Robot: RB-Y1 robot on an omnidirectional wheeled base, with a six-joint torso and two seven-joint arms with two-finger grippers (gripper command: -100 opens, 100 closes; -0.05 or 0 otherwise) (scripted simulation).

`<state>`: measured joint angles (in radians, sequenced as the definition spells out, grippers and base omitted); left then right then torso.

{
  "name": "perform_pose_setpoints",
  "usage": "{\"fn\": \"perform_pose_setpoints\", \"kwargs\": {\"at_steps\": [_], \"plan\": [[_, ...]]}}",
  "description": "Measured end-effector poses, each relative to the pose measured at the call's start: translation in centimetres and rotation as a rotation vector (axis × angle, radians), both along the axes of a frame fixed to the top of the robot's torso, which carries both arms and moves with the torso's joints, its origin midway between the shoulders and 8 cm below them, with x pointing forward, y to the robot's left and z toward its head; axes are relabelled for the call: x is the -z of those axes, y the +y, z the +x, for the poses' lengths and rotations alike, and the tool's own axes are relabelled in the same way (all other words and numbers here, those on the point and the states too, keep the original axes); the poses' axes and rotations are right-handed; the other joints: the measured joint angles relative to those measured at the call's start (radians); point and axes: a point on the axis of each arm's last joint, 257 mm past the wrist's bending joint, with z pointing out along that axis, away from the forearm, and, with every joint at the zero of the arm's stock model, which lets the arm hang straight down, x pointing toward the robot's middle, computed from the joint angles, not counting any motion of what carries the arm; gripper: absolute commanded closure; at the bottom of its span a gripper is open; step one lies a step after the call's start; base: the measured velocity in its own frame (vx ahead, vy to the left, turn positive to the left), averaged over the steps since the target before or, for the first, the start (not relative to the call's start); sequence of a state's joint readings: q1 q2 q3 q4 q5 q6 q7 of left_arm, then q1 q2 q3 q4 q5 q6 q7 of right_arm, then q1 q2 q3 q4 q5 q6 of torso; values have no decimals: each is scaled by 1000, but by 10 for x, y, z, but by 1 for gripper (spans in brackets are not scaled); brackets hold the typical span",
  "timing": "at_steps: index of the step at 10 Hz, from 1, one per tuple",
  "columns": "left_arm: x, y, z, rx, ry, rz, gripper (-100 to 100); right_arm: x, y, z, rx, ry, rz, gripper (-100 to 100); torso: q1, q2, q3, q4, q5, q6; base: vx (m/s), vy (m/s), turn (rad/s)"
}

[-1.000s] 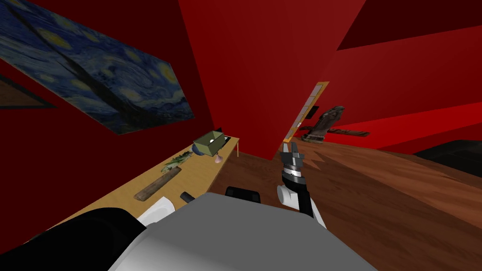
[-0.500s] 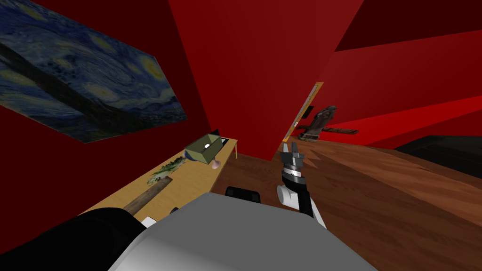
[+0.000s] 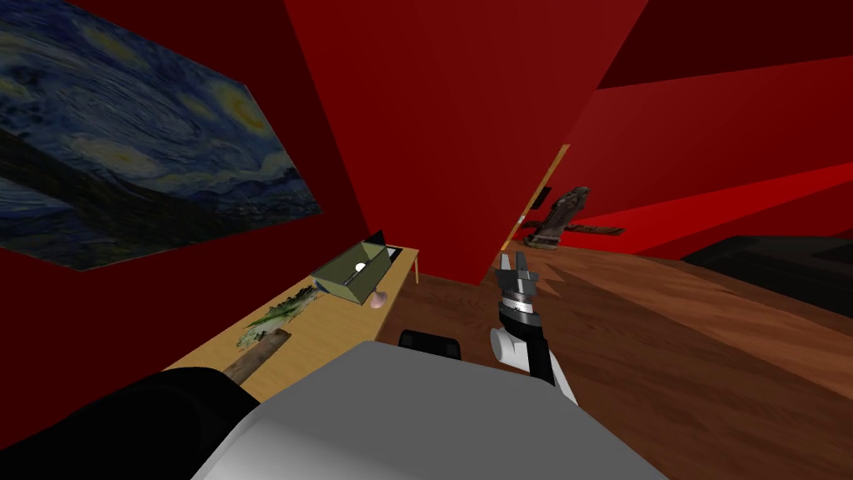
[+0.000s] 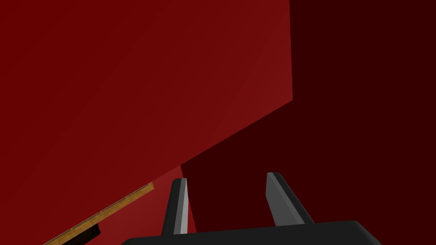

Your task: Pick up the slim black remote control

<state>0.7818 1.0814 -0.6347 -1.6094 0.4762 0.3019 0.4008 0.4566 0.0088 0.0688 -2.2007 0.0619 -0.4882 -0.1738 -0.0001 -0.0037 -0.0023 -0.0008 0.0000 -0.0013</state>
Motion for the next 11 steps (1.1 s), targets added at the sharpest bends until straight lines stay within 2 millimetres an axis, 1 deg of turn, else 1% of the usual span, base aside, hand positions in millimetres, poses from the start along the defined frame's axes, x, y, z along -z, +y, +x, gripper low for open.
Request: {"fn": "perform_pose_setpoints", "kwargs": {"at_steps": [1, 2, 4, 6, 7, 8, 11], "plan": [[0, 0, 0, 0, -1, 0, -100, 0, 0, 0, 0, 0, 0, 0, -1, 2, 1, 1, 0, 0, -50, -2, -237], [3, -1, 3, -16, -2, 0, -100, 0, 0, 0, 0, 0, 0, 0, -2, 5, 3, 1, 0, 1, -133, 4, -327], [10, -1, 10, -62, -3, 2, -100, 0, 0, 0, 0, 0, 0, 0, -1, 13, 7, 3, 0, 0, -160, 5, -196], [18, -3, 17, -107, -4, 1, -100, 0, 0, 0, 0, 0, 0, 0, -2, 13, 8, 3, 0, 0, -140, -11, -243], [23, -4, 21, -131, -3, 0, -100, 0, 0, 0, 0, 0, 0, 0, -1, 13, 8, 4, 3, 1, -60, -5, -62], [24, -4, 22, -133, -2, 0, 100, 0, 0, 0, 0, 0, 0, 0, 3, 10, 7, 3, 4, -1, -10, -4, 12], [23, -4, 21, -134, -1, 0, 100, 0, 0, 0, 0, 0, 0, 0, 8, 4, 3, 3, 8, 1, -3, 0, 3]]}}
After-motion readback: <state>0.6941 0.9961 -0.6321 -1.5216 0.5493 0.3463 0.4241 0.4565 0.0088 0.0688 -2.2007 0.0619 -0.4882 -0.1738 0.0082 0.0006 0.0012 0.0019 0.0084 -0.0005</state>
